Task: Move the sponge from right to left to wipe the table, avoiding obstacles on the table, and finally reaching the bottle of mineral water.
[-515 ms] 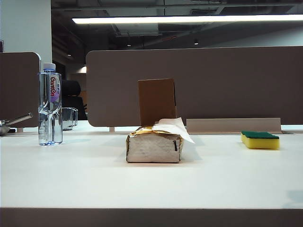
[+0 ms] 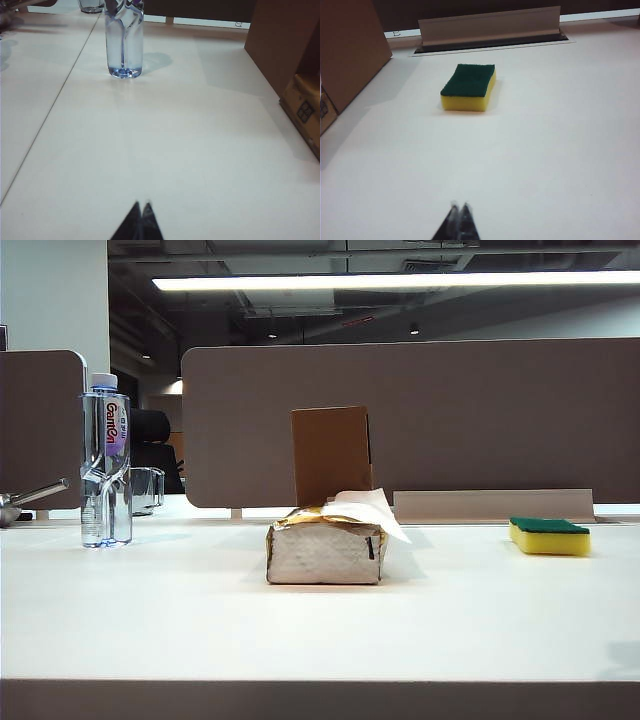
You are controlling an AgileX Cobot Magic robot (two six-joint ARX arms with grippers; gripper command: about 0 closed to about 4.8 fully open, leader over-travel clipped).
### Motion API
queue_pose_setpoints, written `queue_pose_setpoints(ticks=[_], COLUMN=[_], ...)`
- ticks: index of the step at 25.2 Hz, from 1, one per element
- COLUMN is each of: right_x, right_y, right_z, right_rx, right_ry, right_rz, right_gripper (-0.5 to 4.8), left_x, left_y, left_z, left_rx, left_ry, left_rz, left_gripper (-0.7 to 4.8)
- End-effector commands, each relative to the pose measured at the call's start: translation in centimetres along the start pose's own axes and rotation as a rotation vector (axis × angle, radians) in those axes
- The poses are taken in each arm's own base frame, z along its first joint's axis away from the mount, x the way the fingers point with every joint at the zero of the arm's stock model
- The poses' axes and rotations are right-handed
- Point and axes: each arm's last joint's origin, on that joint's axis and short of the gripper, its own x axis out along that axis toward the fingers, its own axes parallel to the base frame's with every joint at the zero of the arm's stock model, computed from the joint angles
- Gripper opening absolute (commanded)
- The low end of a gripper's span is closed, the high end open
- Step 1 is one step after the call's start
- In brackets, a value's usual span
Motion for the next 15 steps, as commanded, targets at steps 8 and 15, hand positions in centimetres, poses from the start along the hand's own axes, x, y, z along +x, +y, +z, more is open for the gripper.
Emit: queue_pose_setpoints(ticks=[8, 15], right_x=[0.0, -0.4], right_y=[0.0, 0.1], right_z=[0.1, 1.3], right_rx=[-0.002, 0.004], right_ry=[-0.015, -0.051], right_rz=[0.005, 0.009], right_gripper=[-0.01, -0.01], left_x=[-0.1, -1.3], left_y=[-0.4, -0.9], left_z=[0.5, 3.3], left_rx=[-0.003, 0.006], left_ry=[-0.036, -0.109], left_rz=[-0.147, -0.252], left_gripper=[0.06, 0.9])
